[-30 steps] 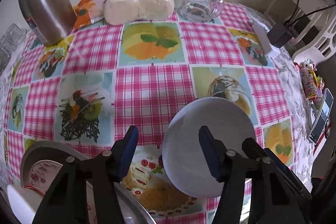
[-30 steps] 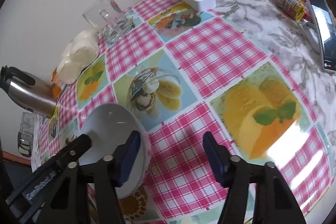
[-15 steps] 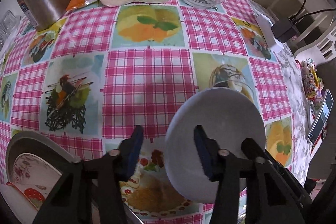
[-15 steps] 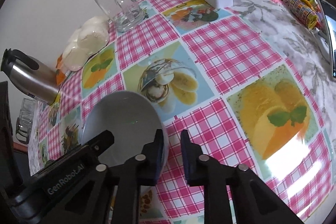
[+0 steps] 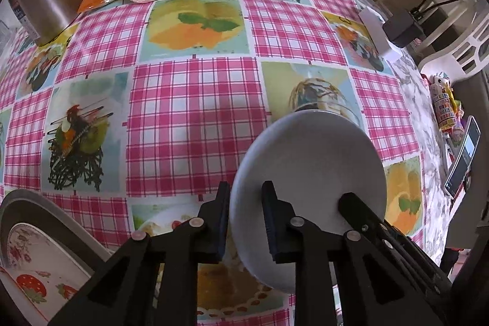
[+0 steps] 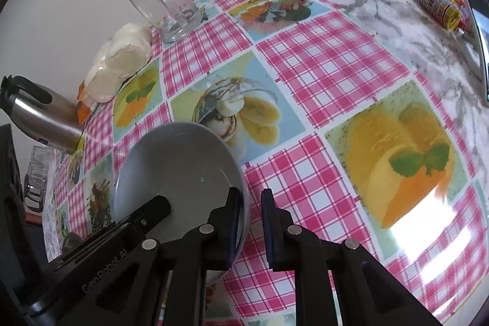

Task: Organize plates and bowls
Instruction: 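Lift the white round bowl with both tools toward the steel basin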

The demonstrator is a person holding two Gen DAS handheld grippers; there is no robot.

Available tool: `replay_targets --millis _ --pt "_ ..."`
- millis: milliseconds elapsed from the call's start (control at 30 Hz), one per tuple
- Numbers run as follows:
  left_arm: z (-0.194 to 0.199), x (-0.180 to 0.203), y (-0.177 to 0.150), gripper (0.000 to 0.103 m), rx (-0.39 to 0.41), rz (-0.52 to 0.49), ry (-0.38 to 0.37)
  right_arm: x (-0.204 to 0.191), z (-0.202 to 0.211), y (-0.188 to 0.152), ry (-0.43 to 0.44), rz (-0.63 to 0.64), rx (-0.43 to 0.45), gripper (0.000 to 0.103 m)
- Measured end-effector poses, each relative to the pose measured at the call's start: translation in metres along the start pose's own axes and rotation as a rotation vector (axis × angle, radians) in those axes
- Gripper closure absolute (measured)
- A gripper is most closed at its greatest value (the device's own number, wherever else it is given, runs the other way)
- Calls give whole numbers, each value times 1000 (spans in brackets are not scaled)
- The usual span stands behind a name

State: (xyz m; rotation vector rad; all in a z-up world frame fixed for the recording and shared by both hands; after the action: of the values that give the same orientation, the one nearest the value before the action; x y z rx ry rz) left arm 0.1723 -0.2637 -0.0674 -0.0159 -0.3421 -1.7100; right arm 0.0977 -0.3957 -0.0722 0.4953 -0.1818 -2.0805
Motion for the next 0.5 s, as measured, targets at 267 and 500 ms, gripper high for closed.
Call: replay_targets --millis 267,500 --pt "3 -1 0 88 7 -1 -16 0 -1 -1 30 -17 -10 93" --pt "9 3 -2 88 15 -15 -24 3 4 -1 34 -25 -4 92"
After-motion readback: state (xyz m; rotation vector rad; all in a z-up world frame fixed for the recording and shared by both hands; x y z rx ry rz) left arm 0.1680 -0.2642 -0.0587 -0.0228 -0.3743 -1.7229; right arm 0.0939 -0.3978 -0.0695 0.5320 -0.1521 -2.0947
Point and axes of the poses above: each gripper's, at about its wrist camera, not at the fingertips, and z roughly against the way its jaws point, x to its right, y to its top, the point moved 1 cm from there along -z, roughly the way its jaws point, and after that the axes turned 9 degrees about z, right-handed, at the moved point
